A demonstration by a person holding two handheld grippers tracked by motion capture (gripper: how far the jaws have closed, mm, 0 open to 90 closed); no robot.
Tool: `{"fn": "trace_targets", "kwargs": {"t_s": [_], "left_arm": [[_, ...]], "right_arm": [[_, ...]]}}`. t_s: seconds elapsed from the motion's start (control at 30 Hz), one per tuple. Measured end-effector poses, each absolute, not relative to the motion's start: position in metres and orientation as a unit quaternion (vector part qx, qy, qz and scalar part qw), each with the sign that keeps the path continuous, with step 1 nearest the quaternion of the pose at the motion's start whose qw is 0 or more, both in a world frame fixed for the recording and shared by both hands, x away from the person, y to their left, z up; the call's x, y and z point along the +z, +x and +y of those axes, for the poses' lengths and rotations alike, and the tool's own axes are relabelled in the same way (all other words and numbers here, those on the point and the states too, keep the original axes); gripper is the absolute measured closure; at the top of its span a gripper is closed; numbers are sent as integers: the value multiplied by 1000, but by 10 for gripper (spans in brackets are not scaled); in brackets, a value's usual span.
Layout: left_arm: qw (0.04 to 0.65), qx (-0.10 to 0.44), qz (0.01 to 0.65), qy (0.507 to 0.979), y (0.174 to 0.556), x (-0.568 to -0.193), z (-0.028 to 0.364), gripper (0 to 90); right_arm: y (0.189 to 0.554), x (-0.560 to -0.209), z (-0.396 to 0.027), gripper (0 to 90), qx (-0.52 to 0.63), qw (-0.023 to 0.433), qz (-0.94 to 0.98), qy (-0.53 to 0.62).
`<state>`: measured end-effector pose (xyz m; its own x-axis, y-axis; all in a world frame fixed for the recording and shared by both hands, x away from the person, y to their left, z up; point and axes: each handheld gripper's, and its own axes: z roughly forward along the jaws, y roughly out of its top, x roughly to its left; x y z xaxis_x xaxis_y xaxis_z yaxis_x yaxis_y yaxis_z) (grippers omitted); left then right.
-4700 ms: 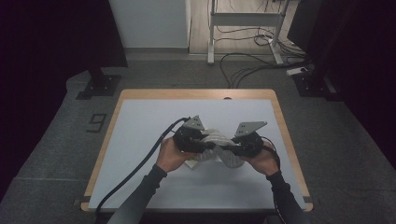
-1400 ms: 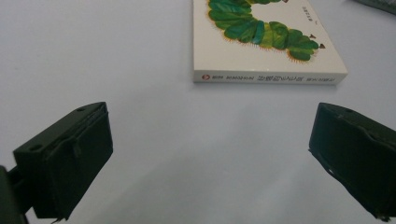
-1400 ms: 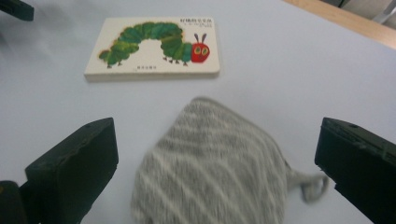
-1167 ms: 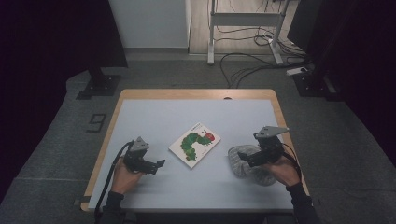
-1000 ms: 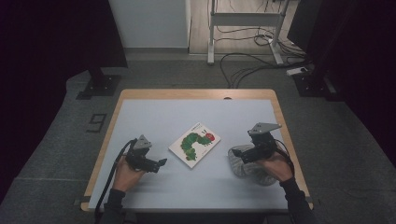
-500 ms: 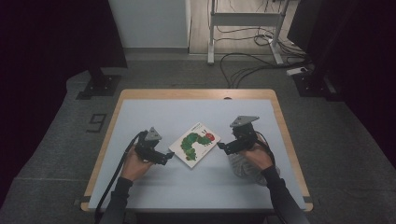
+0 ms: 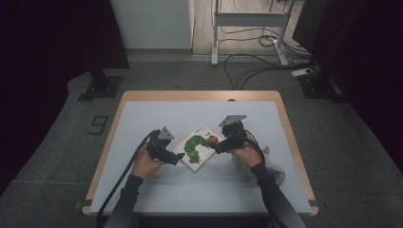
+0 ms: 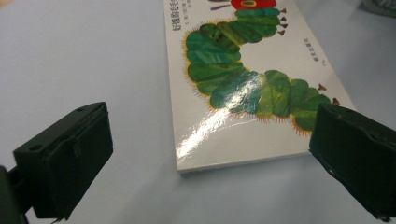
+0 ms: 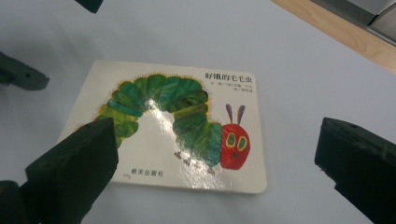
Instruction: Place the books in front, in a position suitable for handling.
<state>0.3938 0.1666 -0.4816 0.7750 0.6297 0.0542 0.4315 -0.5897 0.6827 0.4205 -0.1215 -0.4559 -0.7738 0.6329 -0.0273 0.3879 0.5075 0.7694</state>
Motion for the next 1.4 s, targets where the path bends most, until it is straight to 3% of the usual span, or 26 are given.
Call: {"fn": "trace_targets", "kwargs": {"t_s": [0.53, 0.73, 1.0, 1.4], "left_arm": [[333, 124, 303, 884, 400, -506, 156, 0], [340, 106, 308, 882, 403, -513, 157, 0], [362, 71, 313, 875, 407, -520, 157, 0], [367, 61, 307, 876, 395, -521, 160, 0]], "right_arm": [[447, -505, -115, 0, 370, 134, 863, 318], [453, -522, -116, 0, 367, 100, 866, 324], [456, -527, -120, 24, 383, 57, 863, 325], [448, -525, -115, 22, 371, 56, 864, 334]]}}
